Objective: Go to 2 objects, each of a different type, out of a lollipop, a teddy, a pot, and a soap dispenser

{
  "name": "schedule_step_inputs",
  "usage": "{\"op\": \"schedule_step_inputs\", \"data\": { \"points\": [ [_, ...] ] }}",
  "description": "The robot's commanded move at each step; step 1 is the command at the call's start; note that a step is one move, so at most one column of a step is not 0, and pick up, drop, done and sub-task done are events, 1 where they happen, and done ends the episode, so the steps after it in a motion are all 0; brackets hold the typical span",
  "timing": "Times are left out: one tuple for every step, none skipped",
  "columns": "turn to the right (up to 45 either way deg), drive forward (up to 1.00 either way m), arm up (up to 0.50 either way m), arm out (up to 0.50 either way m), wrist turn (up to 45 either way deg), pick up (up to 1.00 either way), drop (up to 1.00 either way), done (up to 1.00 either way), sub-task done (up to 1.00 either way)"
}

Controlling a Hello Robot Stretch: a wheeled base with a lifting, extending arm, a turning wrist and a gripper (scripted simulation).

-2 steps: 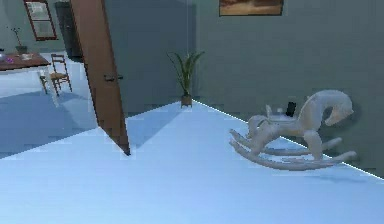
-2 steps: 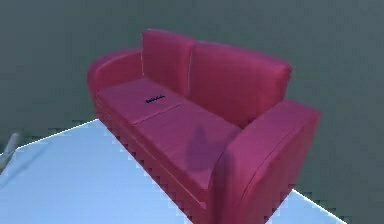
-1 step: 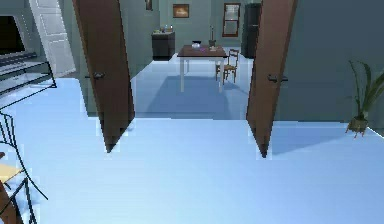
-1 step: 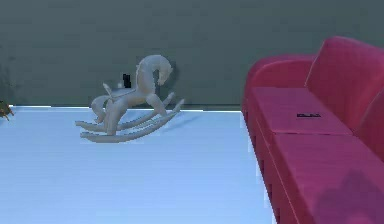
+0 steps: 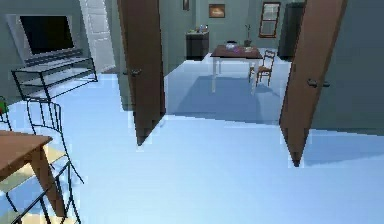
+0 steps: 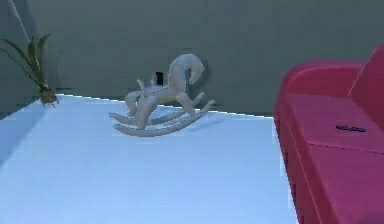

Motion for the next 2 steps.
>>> {"op": "schedule_step_inputs", "data": {
  "points": [
    [0.0, 0.8, 0.0, 0.0, 0.0, 0.0, 0.0, 0.0, 0.0],
    [0.0, 1.0, 0.0, 0.0, 0.0, 0.0, 0.0, 0.0, 0.0]
  ]
}}
